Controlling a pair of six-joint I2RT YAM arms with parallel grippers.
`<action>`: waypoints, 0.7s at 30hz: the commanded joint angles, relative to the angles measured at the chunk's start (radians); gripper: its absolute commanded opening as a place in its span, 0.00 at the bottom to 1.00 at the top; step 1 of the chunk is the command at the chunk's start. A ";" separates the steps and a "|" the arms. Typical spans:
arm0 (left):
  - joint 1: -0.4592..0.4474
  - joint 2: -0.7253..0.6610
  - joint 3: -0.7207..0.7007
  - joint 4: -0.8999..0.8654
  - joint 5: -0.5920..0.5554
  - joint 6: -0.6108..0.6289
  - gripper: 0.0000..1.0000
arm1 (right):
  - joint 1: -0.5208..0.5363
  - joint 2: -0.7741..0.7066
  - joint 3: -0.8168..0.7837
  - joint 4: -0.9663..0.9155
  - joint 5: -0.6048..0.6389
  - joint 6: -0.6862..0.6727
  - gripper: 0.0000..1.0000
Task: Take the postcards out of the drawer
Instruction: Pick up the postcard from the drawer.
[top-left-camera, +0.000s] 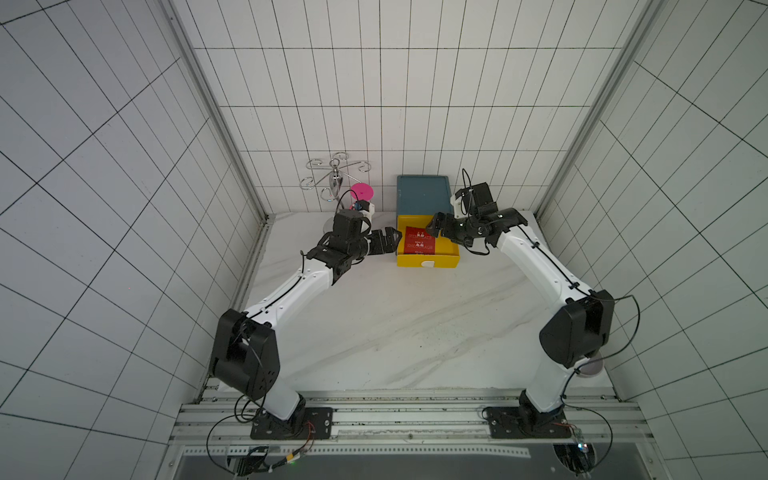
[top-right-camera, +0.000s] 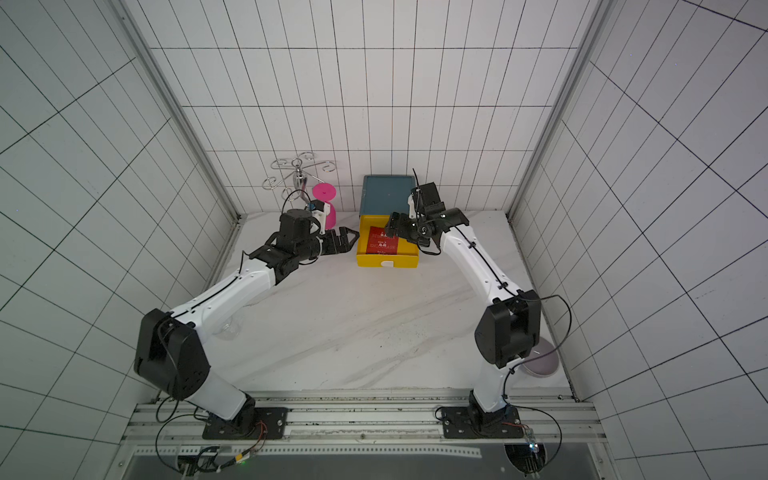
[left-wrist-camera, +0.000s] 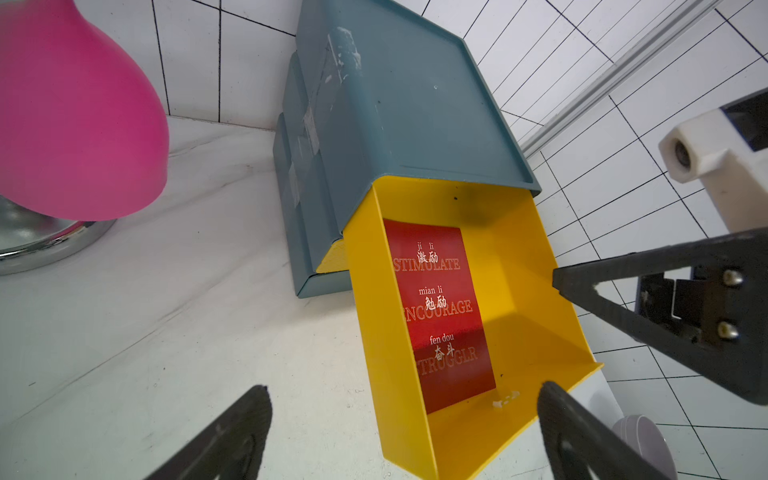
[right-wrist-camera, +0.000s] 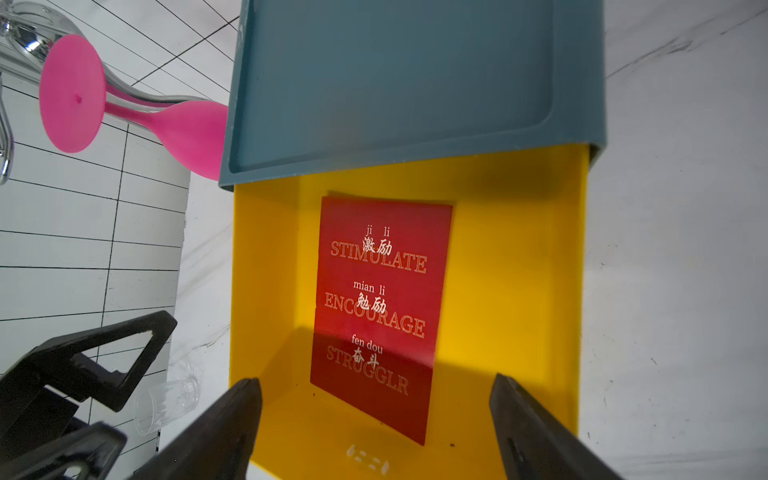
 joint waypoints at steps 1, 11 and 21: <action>0.000 0.019 0.029 0.026 0.033 -0.008 0.99 | 0.020 0.045 0.076 -0.021 0.035 -0.005 0.89; -0.001 0.044 0.051 0.026 0.057 -0.010 0.98 | 0.040 0.149 0.154 -0.083 0.088 -0.007 0.89; -0.001 0.066 0.079 0.017 0.089 -0.011 0.98 | 0.051 0.210 0.179 -0.090 0.097 0.010 0.89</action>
